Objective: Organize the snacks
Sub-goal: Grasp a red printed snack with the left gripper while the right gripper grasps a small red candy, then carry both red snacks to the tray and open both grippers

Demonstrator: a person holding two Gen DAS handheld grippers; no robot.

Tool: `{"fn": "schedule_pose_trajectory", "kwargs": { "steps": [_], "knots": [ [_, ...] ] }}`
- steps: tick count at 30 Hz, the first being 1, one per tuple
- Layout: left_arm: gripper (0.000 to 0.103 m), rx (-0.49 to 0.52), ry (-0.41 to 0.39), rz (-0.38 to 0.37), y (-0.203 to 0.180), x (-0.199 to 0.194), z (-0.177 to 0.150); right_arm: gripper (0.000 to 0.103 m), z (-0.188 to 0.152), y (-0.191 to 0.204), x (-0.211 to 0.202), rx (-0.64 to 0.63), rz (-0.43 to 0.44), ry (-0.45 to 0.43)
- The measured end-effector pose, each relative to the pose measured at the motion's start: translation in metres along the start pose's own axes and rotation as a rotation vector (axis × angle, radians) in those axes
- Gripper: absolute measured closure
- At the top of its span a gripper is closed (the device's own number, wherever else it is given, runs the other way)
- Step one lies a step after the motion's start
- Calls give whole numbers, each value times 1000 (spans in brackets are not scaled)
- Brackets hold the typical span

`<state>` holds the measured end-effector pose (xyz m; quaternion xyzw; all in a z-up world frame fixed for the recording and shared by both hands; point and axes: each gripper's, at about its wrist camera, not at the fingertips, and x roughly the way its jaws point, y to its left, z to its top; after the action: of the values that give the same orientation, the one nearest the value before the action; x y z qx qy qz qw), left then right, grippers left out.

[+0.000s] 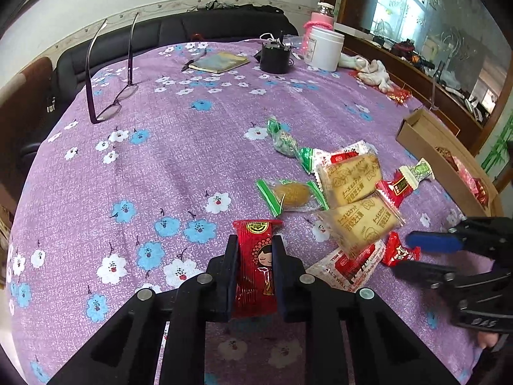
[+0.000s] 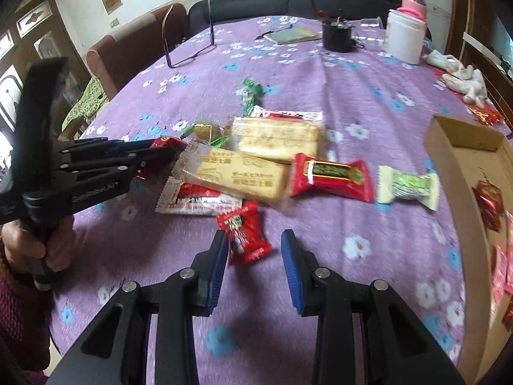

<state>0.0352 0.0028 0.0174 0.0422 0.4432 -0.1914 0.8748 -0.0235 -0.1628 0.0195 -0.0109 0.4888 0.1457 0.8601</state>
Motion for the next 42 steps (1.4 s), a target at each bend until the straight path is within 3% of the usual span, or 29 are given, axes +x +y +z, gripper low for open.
{"fn": "schedule_pose_trajectory", "kwargs": {
  "steps": [5, 20, 32, 42],
  "knots": [
    [84, -5, -27, -8, -1, -5, 1, 85, -4, 11, -1, -41, -33, -32],
    [84, 15, -106, -103, -27, -31, 7, 86, -15, -10, -47, 67, -12, -118],
    [84, 113, -96, -192, -99, -38, 13, 86, -32, -56, -78, 201, -18, -181],
    [84, 240, -69, -311, -201, -27, 26, 86, -69, -128, -124, 377, -71, -267]
  ]
}}
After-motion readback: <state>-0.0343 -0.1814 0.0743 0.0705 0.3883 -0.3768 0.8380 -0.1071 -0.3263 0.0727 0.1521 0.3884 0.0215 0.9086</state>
